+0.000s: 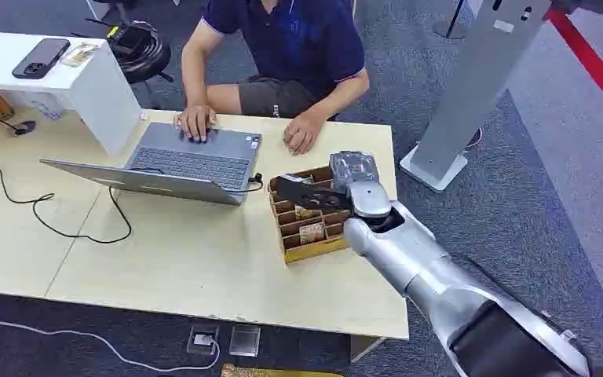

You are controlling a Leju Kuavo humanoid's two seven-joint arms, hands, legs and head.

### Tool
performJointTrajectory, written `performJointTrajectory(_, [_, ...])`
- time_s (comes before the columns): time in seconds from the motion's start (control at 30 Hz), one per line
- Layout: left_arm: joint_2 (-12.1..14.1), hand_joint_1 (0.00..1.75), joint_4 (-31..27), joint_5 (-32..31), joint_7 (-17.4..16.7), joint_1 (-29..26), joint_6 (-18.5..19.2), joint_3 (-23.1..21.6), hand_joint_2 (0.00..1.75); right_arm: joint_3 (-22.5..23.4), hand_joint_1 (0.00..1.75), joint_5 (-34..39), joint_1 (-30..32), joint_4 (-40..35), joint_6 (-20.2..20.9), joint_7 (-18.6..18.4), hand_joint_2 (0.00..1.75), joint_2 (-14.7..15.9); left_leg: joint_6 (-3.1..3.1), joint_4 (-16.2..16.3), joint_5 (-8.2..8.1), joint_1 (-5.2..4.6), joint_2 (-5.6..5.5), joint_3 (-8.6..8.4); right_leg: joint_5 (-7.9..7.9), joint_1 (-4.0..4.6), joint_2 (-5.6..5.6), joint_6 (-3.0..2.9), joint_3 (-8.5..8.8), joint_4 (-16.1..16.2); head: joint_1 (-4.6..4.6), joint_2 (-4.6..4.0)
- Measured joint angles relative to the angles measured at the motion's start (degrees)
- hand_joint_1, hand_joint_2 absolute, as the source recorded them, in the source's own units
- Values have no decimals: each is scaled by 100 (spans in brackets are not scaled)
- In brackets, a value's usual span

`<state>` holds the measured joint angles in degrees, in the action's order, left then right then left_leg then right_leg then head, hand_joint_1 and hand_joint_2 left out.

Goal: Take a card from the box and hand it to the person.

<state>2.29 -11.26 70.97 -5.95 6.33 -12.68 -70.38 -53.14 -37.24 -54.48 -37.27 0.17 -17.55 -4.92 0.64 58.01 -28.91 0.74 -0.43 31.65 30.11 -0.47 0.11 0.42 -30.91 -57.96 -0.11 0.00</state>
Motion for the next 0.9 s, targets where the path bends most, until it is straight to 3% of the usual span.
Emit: performJointTrajectory(0.9, [-2, 0, 0, -2, -4, 0, 28, 0, 0, -6, 87, -11, 169, -15, 7, -50, 175, 116, 0, 0, 0, 0, 1, 0, 0, 0, 1, 0, 0, 0, 0, 0])
